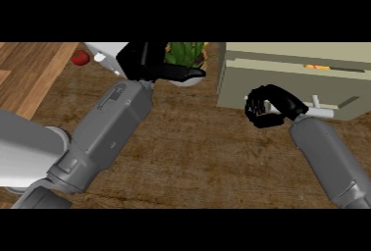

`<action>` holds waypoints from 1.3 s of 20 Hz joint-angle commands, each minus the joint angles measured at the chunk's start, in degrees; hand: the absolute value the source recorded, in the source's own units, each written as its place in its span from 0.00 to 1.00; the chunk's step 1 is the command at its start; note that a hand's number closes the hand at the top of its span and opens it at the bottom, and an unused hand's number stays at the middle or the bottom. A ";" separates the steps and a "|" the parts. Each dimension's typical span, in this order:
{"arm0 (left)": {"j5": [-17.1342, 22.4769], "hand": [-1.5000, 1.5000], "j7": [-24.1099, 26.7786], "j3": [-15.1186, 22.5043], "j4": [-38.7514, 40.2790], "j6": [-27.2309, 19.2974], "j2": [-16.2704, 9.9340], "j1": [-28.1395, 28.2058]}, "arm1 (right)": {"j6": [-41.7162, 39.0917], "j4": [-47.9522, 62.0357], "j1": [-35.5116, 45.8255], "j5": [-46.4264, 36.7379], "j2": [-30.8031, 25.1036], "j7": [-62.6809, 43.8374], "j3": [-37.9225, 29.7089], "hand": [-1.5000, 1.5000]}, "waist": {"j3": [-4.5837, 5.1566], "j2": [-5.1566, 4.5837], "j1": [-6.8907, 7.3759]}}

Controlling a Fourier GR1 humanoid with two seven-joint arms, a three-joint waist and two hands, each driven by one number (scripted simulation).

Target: Pick up the cup, place it into the drawer and close the drawer

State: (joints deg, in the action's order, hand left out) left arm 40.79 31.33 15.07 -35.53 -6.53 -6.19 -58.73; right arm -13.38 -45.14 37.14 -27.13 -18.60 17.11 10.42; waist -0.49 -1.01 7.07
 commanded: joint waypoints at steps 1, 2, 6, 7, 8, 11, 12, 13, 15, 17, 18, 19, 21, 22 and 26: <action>-0.33 0.00 -0.81 0.44 -1.07 0.98 -1.87 3.02 | 3.26 8.25 7.92 1.24 -0.95 3.17 -5.27 1.00 | 0.17 -0.84 1.42; -0.51 0.00 -0.18 0.89 -1.08 2.14 -2.65 6.15 | 3.82 9.28 8.89 1.02 -1.92 2.62 -5.91 1.00 | 0.21 -0.88 2.28; -0.25 0.00 -1.52 0.86 -3.06 2.80 -3.61 6.07 | 4.05 12.91 12.52 2.47 -4.74 2.96 -9.17 1.00 | 0.16 -1.19 3.16; -0.12 0.00 -0.90 0.86 -3.35 2.94 -3.07 6.57 | 4.22 12.82 13.27 3.10 -4.82 0.80 -10.05 1.00 | 0.19 -1.44 4.07; -0.17 0.00 -1.33 0.89 -3.68 3.16 -3.57 6.45 | 3.14 12.79 14.13 3.68 -4.86 0.75 -10.32 1.00 | 0.20 -1.35 3.98; -0.51 0.00 -1.61 1.53 -4.12 4.83 -4.58 7.64 | 1.77 11.94 14.37 4.69 -6.61 0.69 -11.15 1.00 | 0.20 -1.73 5.03; 0.09 0.00 -2.56 1.39 -4.53 5.22 -4.22 7.31 | 1.43 11.60 14.99 5.83 -6.26 -0.02 -12.05 1.00 | 0.21 -1.64 5.08; -0.10 0.00 -2.17 1.30 -4.62 5.20 -4.94 7.88 | 0.90 11.12 14.46 5.96 -7.58 0.50 -12.23 1.00 | 0.20 -1.69 5.38; 0.11 0.00 -2.11 1.61 -5.48 5.59 -4.04 8.44 | 0.26 10.46 14.34 6.21 -7.75 0.32 -12.13 1.00 | 0.22 -1.58 5.52; 0.26 0.00 -1.94 1.13 -5.32 5.79 -4.84 8.68 | -1.47 9.90 13.84 7.17 -8.96 1.14 -12.67 1.00 | 0.21 -1.92 5.05; 0.05 0.00 -2.09 1.63 -5.84 6.17 -4.78 9.06 | -1.78 9.39 14.05 7.60 -9.11 0.58 -12.96 1.00 | 0.22 -1.64 5.74; 0.15 0.00 -1.74 1.70 -5.82 6.92 -4.67 9.59 | -2.28 9.04 14.09 8.21 -8.98 0.07 -13.27 1.00 | 0.28 -2.02 6.15; 0.43 0.00 -2.32 1.53 -6.25 6.65 -4.39 8.87 | -2.98 8.29 13.83 8.78 -9.10 -0.46 -13.46 1.00 | 0.25 -1.97 6.34; 0.53 0.00 -2.06 1.47 -6.12 7.11 -4.71 9.96 | -3.48 8.23 13.67 9.07 -9.34 -0.88 -13.62 1.00 | 0.31 -1.98 6.34; 0.36 0.00 -2.18 1.90 -6.56 7.57 -4.68 10.65 | -5.13 6.49 13.43 9.98 -10.22 -1.49 -13.86 1.00 | 0.34 -1.88 6.69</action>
